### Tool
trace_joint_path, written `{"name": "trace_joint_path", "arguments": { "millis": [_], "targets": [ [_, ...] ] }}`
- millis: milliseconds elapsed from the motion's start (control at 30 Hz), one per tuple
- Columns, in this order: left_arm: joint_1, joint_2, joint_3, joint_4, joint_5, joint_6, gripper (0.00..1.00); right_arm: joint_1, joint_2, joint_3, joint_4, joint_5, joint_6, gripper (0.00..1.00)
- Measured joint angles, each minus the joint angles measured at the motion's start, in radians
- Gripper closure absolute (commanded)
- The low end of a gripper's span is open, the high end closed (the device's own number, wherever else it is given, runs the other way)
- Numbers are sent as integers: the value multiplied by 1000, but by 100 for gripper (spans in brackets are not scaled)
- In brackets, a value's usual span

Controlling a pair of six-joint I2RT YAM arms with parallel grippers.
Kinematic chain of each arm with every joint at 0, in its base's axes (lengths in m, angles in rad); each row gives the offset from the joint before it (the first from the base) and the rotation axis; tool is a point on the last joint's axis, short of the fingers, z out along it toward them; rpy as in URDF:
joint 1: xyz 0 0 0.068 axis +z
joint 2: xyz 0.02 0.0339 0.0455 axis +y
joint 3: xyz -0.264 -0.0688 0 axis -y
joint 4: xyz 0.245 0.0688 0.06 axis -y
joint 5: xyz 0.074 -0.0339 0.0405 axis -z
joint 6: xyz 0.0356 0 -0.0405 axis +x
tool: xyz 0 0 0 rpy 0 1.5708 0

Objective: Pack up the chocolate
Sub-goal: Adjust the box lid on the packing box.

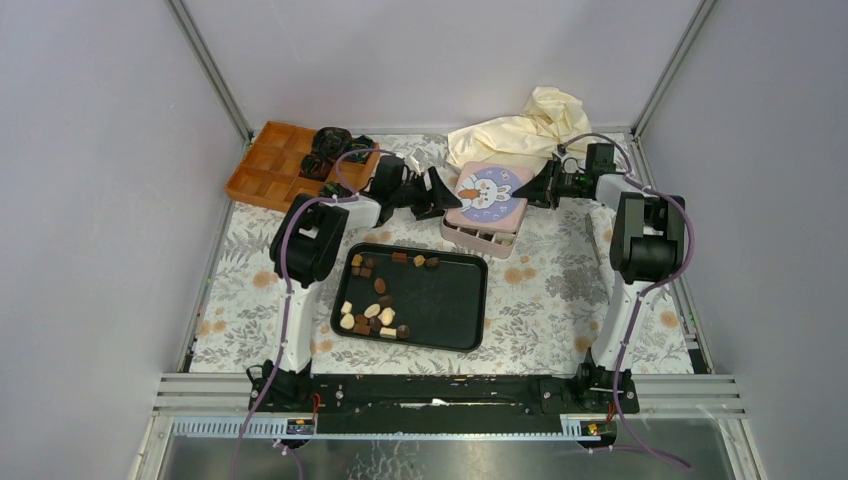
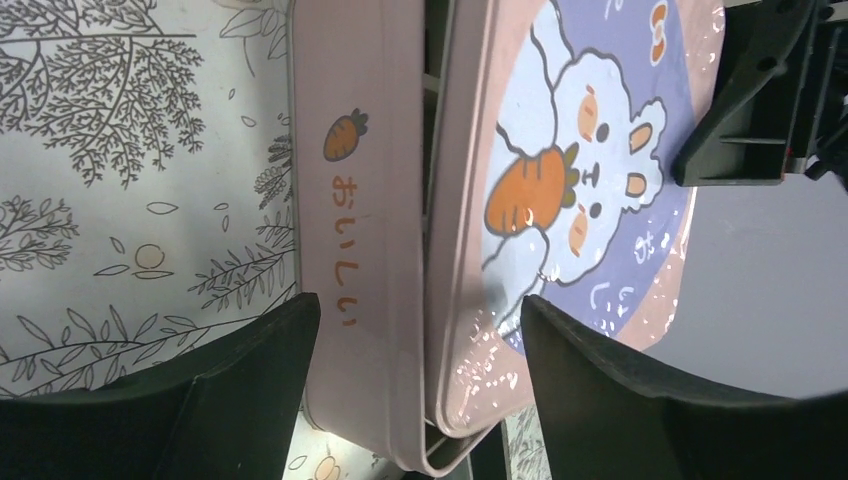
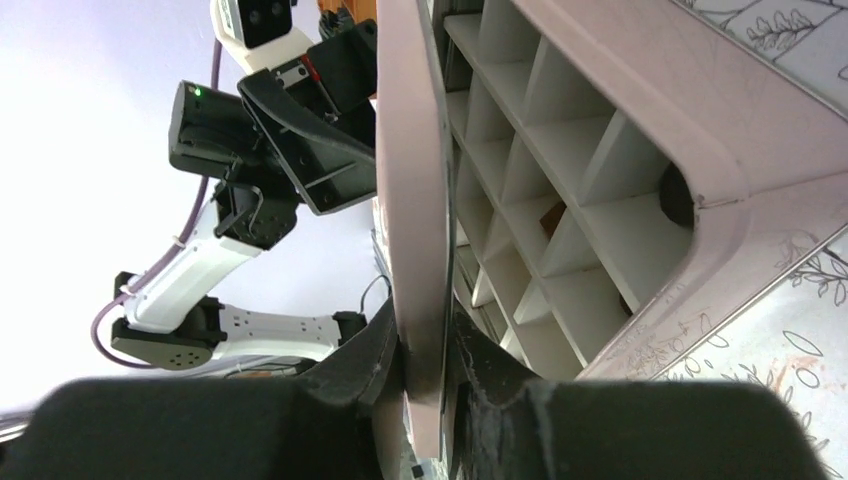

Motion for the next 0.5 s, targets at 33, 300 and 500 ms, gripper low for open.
{"name": "trace_joint_path", "arguments": {
  "millis": [33, 300, 500],
  "targets": [
    [0, -3, -2, 6, -1, -3, 18, 0, 0, -4, 31, 0, 29, 88],
    [14, -129, -87, 105, -57, -44, 15, 0, -1, -129, 395, -21, 364, 92],
    [48, -236, -137, 165, -110, -46, 15, 6, -4, -185, 620, -29, 611, 93]
  ]
}}
